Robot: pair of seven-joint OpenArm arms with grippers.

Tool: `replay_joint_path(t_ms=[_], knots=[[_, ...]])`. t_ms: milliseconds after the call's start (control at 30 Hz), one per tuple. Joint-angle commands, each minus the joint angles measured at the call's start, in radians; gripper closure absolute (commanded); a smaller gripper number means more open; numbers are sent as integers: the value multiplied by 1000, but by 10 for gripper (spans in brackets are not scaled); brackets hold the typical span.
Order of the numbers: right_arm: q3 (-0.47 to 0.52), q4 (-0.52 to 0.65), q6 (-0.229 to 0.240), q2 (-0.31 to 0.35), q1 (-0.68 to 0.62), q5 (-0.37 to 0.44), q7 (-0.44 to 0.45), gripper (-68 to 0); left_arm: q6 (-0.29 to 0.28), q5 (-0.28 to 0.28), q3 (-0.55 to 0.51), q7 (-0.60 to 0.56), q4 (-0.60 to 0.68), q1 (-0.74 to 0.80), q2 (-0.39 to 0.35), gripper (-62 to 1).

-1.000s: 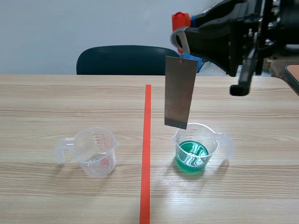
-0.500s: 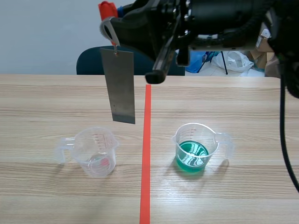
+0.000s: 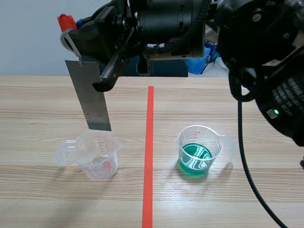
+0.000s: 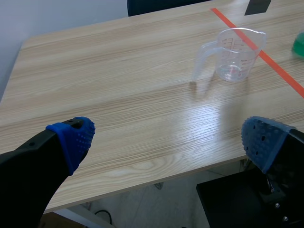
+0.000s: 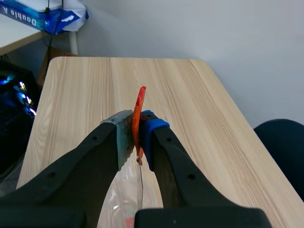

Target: Do the redox reaction experiment

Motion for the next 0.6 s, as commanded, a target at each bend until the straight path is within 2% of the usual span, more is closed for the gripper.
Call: replay_joint_path(t_ms=[0,200,567], knots=[[-10,8,8,-11,17,-1,19,-6,6,-13,-7,-14,10,1,-3,-623],[-45,-3,8,-43,17,-23,10,-6,6,-13,-7,-14,10,1,-3,-623],[-67,-19,8,-45,17,-24,12,-6,6,-13,-7,-14,10,1,-3,-623]])
